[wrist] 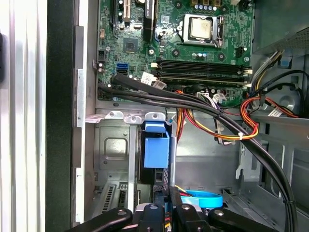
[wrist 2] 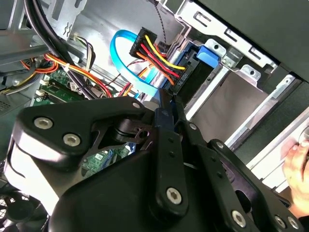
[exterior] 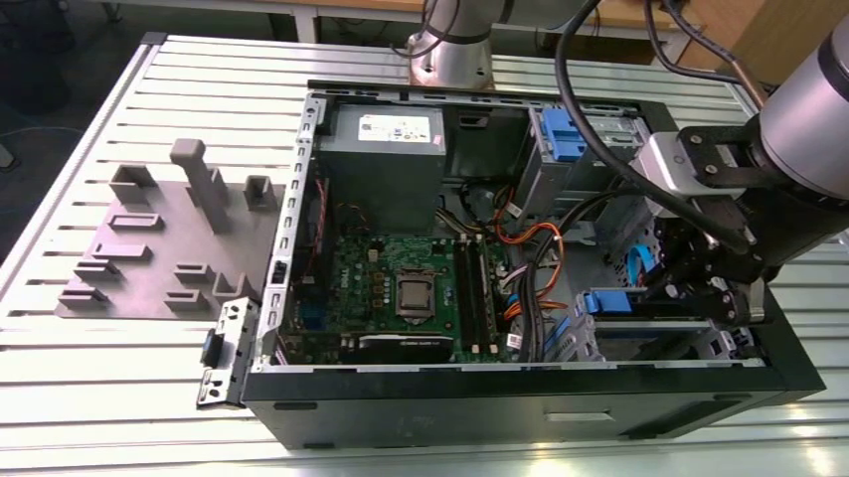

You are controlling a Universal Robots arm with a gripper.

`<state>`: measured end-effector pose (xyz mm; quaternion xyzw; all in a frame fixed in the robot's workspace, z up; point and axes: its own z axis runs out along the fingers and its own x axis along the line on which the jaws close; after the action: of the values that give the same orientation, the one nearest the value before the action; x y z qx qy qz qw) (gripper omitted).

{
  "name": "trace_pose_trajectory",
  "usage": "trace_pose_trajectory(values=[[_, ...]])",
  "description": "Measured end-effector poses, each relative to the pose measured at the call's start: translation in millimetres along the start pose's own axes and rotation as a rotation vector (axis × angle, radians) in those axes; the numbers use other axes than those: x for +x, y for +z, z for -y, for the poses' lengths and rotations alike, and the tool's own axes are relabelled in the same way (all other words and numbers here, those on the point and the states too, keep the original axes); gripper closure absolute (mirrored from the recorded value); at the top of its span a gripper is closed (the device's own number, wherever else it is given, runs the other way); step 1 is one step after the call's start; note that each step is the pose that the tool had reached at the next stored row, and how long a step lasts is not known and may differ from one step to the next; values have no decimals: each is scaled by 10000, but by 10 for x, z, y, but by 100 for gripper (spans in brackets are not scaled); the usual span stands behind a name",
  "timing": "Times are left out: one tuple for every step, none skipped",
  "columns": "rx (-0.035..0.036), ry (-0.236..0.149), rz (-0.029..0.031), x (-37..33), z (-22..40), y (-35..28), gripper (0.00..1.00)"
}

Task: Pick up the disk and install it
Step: 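Insert the second disk wire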

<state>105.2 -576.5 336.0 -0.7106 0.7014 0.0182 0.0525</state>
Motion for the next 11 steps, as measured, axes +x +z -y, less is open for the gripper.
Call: trace_pose_trajectory(values=[[-1, -5, 0, 0, 0, 0, 84], [-2, -20, -2, 0, 0, 0, 84], [-4, -40, -3, 0, 1, 0, 84], [-7, -71, -3, 0, 1, 1, 84], [-12, -119, -3, 1, 1, 2, 84], [-12, -120, -1, 1, 1, 4, 84], [-12, -120, -1, 1, 1, 6, 84], [-12, -120, -1, 2, 2, 7, 84], [-12, -121, -1, 3, 4, 9, 84], [-13, -120, 0, 4, 5, 12, 84], [-13, -120, -2, 4, 8, 13, 84]])
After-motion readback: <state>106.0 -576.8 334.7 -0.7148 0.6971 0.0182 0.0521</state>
